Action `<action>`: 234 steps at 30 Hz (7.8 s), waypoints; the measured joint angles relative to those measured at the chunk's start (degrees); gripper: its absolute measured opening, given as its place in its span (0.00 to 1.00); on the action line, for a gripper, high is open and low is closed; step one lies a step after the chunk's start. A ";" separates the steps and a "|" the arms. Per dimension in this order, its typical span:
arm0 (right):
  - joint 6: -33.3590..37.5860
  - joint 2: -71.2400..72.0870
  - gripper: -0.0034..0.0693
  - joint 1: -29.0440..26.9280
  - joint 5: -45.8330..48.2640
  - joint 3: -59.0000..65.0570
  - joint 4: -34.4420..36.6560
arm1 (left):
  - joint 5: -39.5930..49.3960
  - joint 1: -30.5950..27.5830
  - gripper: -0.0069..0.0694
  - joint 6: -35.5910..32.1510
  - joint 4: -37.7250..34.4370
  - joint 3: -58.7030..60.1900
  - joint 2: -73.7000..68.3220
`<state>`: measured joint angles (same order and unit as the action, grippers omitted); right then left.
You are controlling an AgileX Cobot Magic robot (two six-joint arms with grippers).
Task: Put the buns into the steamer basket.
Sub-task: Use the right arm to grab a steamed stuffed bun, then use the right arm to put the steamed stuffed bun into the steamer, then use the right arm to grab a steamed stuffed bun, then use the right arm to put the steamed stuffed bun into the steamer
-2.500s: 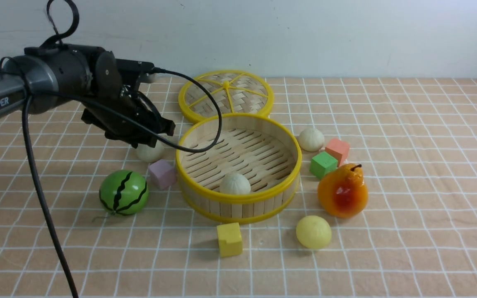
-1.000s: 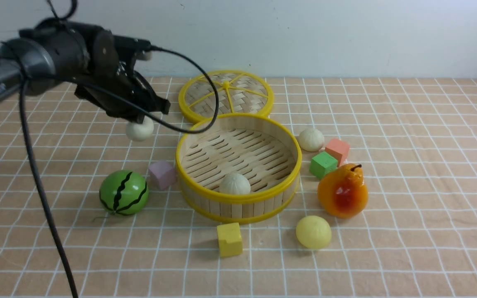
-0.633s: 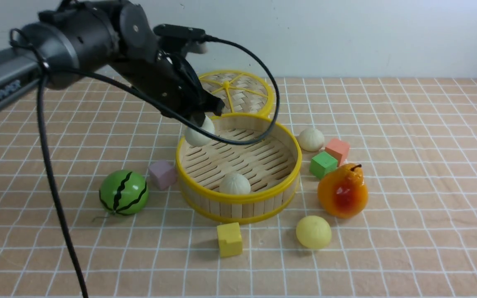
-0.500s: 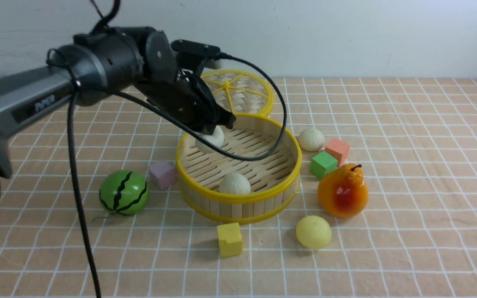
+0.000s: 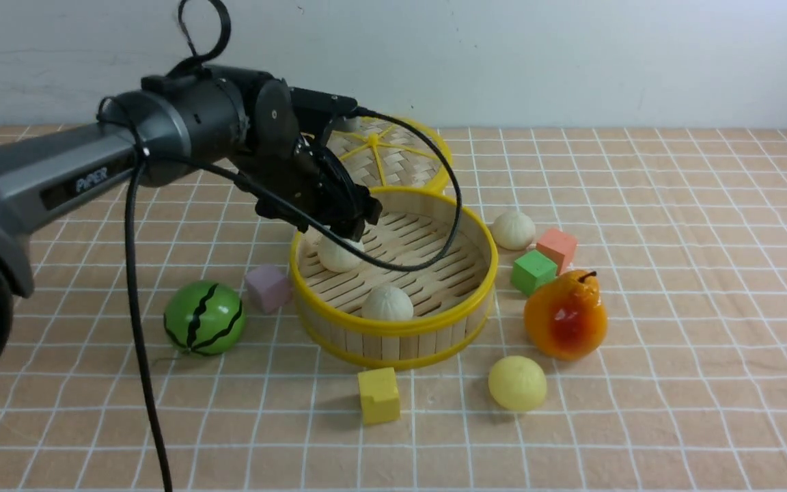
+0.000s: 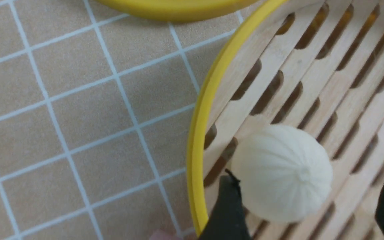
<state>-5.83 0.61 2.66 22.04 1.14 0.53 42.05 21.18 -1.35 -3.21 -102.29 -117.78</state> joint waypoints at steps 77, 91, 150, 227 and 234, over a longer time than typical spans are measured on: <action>2.61 -95.22 0.24 28.47 32.13 -71.55 2.85 | -32.54 0.00 0.07 8.74 -12.66 103.92 118.40; 1.95 -107.43 0.46 25.27 20.29 -76.15 1.89 | -32.49 0.00 0.08 8.74 -12.66 104.06 118.40; 13.98 -123.29 0.07 24.19 18.88 -103.56 10.65 | -32.49 0.00 0.11 8.74 -12.66 104.06 118.40; 17.88 -128.82 0.05 10.31 27.21 -126.38 13.94 | -32.49 0.00 0.14 8.74 -12.66 104.06 118.40; 23.10 -127.94 0.06 16.29 29.77 -126.35 21.03 | -32.49 0.00 0.14 8.74 -12.66 104.06 118.40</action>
<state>17.27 -127.33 18.95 51.81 -125.20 21.56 9.57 21.18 7.38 -15.87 1.76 0.62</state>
